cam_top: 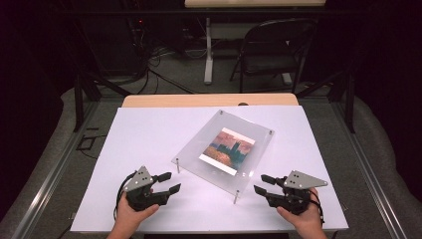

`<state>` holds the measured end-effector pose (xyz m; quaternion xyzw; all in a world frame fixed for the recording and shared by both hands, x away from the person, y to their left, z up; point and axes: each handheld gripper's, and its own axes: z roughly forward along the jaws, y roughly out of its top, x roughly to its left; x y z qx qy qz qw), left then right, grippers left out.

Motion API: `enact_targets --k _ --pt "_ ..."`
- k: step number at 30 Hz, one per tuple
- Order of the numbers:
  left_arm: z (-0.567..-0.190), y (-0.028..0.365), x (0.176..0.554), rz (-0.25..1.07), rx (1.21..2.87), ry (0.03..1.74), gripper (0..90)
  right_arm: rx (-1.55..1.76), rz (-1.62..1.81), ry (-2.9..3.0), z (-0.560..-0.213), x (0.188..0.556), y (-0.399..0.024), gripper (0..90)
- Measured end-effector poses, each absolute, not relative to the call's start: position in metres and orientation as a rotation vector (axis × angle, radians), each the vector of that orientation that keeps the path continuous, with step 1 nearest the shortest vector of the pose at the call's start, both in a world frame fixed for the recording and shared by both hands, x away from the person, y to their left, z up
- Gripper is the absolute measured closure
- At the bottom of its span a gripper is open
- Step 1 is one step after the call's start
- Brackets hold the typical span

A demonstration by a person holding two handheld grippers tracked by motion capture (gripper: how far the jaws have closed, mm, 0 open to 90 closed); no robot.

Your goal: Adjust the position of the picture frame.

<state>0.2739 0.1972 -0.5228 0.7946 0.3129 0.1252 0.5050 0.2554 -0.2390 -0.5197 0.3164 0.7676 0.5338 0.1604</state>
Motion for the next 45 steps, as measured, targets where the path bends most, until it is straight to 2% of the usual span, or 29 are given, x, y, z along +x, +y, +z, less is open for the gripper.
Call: enact_targets --k 8,14,21,28,32,37,45 --pt "-0.523 0.199 0.275 0.297 1.920 0.774 43.9 0.895 1.519 2.190 -0.519 0.255 -0.238 52.1" --pt "-0.523 0.199 0.275 0.328 1.931 0.789 38.1 0.903 1.516 2.191 -0.520 0.255 -0.238 50.7" --pt "-0.525 0.206 0.280 0.323 1.894 0.835 37.3 0.917 1.520 2.197 -0.520 0.255 -0.238 49.9" --pt "-0.530 0.213 0.287 0.332 1.900 0.909 40.5 0.915 1.511 2.182 -0.520 0.254 -0.236 47.5" --pt "-0.535 0.220 0.293 0.290 1.886 0.978 41.6 0.931 1.531 2.153 -0.519 0.254 -0.238 47.5" --pt "-0.538 0.223 0.297 0.298 1.881 0.977 44.2 0.939 1.524 2.146 -0.518 0.254 -0.237 46.3" --pt "-0.542 0.224 0.308 0.344 1.889 1.005 44.4 0.917 1.444 2.203 -0.519 0.252 -0.232 56.0"
